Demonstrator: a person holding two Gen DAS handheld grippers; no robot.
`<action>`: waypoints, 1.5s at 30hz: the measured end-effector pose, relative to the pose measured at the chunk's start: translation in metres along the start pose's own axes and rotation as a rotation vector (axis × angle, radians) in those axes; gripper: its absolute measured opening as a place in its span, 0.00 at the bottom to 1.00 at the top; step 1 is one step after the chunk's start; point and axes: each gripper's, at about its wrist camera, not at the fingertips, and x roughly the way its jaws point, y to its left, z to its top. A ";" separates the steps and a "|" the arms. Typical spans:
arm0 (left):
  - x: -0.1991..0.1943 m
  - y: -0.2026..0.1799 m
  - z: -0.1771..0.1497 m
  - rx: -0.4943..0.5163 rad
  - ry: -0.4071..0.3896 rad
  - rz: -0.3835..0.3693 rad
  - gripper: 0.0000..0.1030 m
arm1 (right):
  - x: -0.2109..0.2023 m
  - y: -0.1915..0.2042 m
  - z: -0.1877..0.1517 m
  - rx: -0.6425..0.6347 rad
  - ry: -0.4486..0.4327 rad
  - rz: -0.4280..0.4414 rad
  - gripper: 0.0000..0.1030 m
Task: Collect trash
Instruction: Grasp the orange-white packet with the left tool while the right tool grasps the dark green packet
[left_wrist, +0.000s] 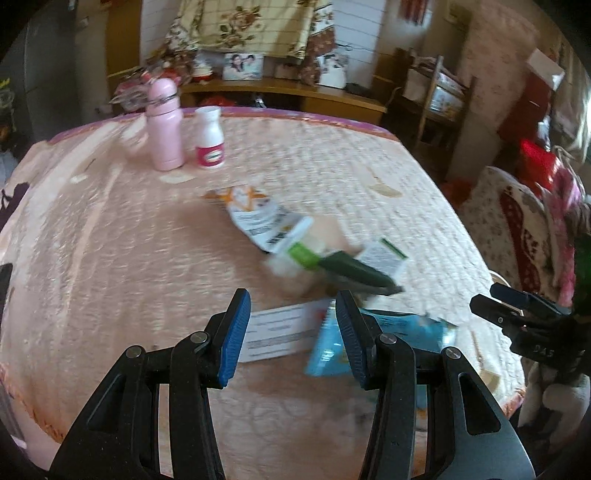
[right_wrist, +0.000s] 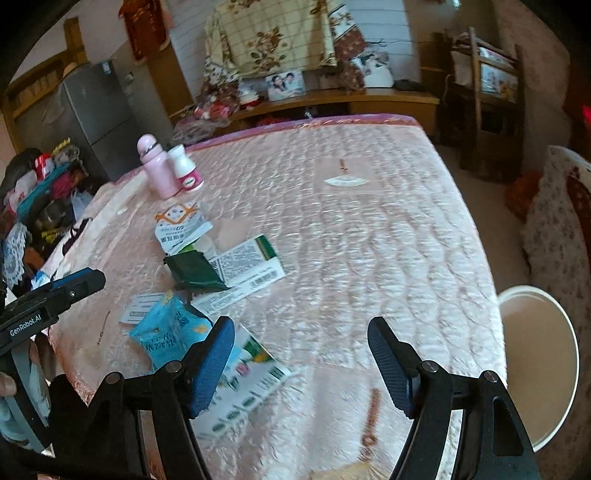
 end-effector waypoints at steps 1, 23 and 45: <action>0.002 0.003 0.001 -0.005 0.002 0.005 0.45 | 0.004 0.004 0.003 -0.008 0.008 0.001 0.70; 0.092 0.055 0.065 -0.197 0.084 -0.084 0.45 | 0.113 0.088 0.048 -0.226 0.195 0.161 0.71; 0.118 0.053 0.087 -0.249 0.077 -0.103 0.10 | 0.078 0.057 0.050 -0.150 0.076 0.199 0.31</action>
